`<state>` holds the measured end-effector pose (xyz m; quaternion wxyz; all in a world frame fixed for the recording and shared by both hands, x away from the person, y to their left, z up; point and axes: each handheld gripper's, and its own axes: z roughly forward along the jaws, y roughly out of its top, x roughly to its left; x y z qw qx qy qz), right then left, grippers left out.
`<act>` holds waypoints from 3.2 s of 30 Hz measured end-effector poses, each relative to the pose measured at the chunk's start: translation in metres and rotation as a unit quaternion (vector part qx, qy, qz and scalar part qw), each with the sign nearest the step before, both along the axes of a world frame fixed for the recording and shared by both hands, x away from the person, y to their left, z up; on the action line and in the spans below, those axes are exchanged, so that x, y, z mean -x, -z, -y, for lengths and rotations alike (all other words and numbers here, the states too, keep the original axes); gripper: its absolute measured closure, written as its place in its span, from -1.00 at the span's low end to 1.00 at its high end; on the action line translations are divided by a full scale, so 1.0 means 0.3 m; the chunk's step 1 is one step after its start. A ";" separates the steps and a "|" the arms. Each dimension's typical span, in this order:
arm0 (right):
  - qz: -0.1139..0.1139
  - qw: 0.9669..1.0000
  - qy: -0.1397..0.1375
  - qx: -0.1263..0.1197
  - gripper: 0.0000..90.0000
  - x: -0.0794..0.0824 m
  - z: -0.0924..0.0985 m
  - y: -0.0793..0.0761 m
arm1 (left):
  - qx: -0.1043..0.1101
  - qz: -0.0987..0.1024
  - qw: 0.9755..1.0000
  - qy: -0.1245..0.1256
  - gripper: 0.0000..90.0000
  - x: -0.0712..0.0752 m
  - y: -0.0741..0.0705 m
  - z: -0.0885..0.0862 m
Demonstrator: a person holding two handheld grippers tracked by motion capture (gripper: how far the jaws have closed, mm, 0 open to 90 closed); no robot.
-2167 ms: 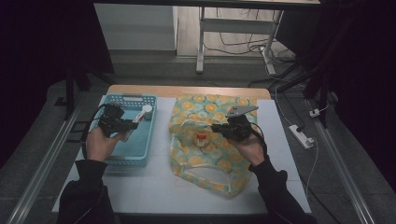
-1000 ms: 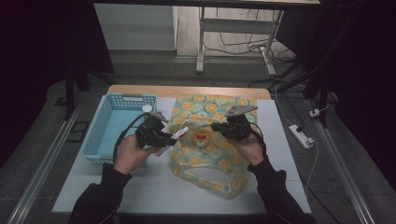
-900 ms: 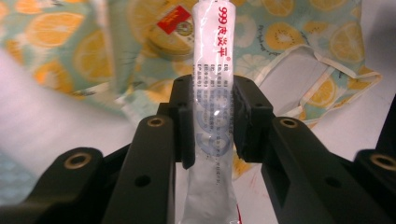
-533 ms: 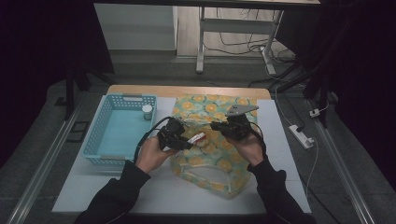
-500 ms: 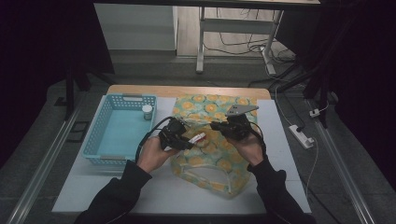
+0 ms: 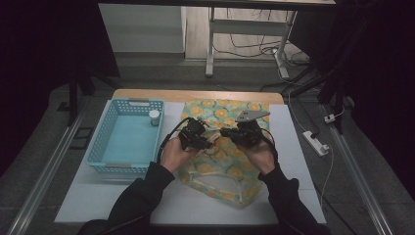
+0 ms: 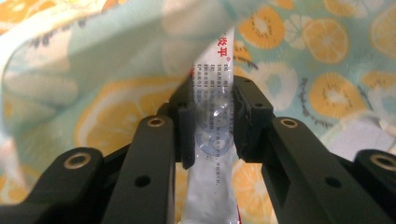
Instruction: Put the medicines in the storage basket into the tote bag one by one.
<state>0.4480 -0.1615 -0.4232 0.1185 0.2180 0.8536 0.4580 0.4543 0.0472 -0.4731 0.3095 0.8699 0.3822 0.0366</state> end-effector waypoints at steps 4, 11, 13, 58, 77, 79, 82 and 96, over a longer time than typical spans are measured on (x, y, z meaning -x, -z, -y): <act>0.002 1.000 0.000 0.001 1.00 0.003 -0.004 0.001 | 0.004 0.000 1.000 -0.015 0.59 -0.031 0.009 0.002; 0.002 1.000 0.005 0.004 1.00 -0.001 -0.004 0.006 | 0.002 0.003 0.999 -0.044 0.59 -0.073 0.024 -0.008; 0.002 1.000 0.009 0.004 1.00 -0.004 -0.001 0.008 | 0.001 0.006 0.999 -0.051 0.59 -0.085 0.026 -0.008; -0.001 1.000 0.024 -0.002 1.00 -0.013 0.006 0.020 | 0.054 0.008 0.998 -0.003 -0.62 -0.043 -0.046 -0.080; -0.004 1.000 0.017 0.002 1.00 -0.010 0.000 0.021 | 0.071 0.032 0.997 -0.015 -1.00 0.006 -0.099 -0.266; -0.004 1.000 0.016 0.002 1.00 -0.010 0.000 0.022 | 0.070 0.035 0.997 -0.018 -1.00 0.009 -0.098 -0.286; -0.005 1.000 0.016 0.002 1.00 -0.010 -0.001 0.023 | 0.074 0.036 0.996 -0.028 -1.00 0.012 -0.095 -0.318; -0.006 1.000 0.016 0.006 1.00 -0.010 -0.002 0.025 | 0.085 0.058 0.994 -0.042 -1.00 0.018 -0.115 -0.438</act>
